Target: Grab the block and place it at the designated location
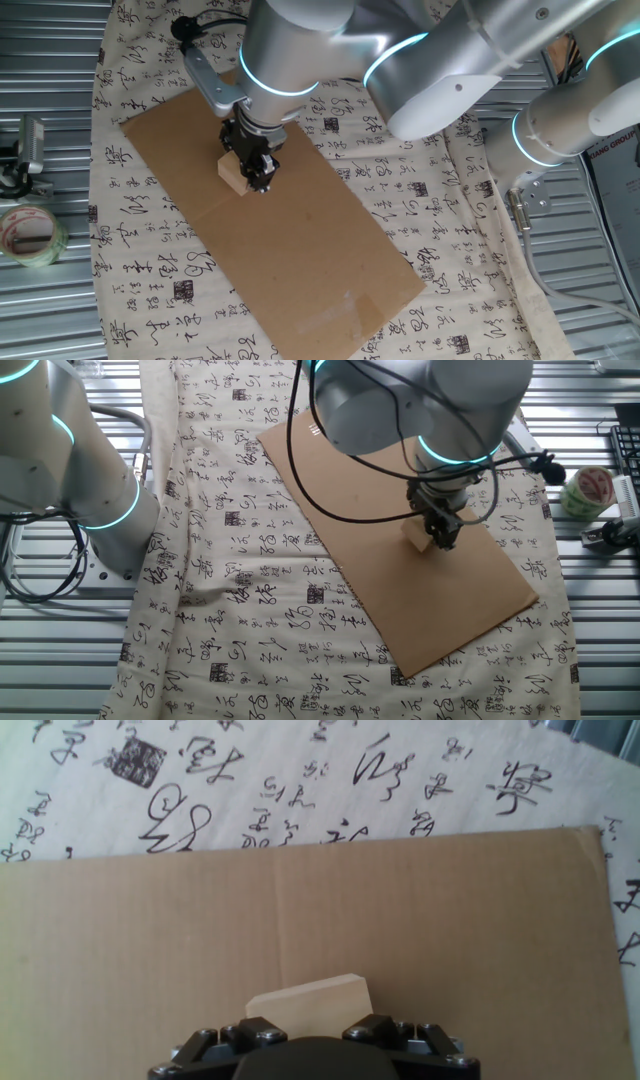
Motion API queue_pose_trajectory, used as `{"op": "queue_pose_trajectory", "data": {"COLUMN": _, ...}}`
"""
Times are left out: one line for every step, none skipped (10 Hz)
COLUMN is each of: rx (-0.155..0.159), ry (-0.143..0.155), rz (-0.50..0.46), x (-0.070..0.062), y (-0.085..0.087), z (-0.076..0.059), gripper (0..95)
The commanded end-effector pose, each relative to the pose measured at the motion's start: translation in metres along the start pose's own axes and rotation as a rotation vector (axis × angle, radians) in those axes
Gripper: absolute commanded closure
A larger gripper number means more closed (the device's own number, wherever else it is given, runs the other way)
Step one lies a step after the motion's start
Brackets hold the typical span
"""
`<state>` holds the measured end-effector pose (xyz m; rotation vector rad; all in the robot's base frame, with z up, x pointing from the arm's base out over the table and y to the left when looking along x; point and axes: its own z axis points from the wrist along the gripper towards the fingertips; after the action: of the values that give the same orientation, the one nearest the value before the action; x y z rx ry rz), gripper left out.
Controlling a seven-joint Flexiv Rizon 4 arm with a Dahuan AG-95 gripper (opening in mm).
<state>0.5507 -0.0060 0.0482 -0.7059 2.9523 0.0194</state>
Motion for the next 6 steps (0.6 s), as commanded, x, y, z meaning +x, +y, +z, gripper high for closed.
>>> {"op": "queue_pose_trajectory", "data": {"rx": 0.004, "ry": 0.001, "rz": -0.002, "x": -0.0001, "y": -0.0002, "z": 0.0005, "gripper": 95.0}}
{"op": "queue_pose_trajectory", "data": {"rx": 0.004, "ry": 0.0, "rz": 0.0, "x": 0.0003, "y": -0.0002, "z": 0.0012, "gripper": 95.0}}
{"op": "queue_pose_trajectory", "data": {"rx": 0.006, "ry": 0.002, "rz": -0.001, "x": 0.0007, "y": -0.0001, "z": 0.0015, "gripper": 95.0}}
{"op": "queue_pose_trajectory", "data": {"rx": 0.006, "ry": -0.002, "rz": -0.001, "x": 0.0018, "y": -0.0002, "z": 0.0022, "gripper": 95.0}}
{"op": "queue_pose_trajectory", "data": {"rx": 0.007, "ry": -0.006, "rz": -0.004, "x": 0.0033, "y": -0.0001, "z": 0.0033, "gripper": 95.0}}
{"op": "queue_pose_trajectory", "data": {"rx": 0.008, "ry": -0.008, "rz": -0.005, "x": 0.0045, "y": 0.0, "z": 0.0045, "gripper": 95.0}}
